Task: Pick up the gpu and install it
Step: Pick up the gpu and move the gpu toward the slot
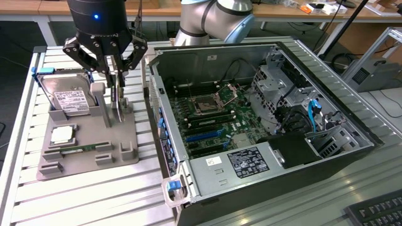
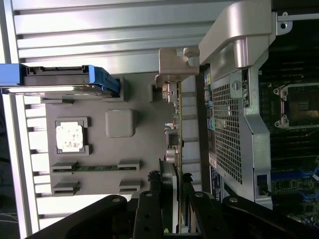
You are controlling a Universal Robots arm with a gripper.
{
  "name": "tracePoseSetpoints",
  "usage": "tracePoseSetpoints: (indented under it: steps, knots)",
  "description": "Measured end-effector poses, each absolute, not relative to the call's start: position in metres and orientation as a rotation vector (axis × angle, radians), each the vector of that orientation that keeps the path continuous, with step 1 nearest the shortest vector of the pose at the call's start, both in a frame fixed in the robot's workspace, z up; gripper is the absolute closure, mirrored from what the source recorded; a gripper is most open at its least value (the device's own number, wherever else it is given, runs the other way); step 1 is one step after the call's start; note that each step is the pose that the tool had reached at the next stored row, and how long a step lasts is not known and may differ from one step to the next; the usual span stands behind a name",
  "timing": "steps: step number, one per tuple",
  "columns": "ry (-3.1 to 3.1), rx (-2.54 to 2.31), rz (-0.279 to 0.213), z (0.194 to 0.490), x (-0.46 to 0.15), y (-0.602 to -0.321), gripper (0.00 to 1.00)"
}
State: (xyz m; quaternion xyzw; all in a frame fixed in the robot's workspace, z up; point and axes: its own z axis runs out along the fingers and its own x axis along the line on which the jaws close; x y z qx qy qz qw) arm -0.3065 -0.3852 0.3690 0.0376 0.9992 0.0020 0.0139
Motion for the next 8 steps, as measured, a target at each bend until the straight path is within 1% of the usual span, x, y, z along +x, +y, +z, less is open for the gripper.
tracePoseSetpoints:
  steps: [8]
  knots:
    - [3.112, 0.117, 0.006, 0.3735, -0.3065, -0.3852, 0.73]
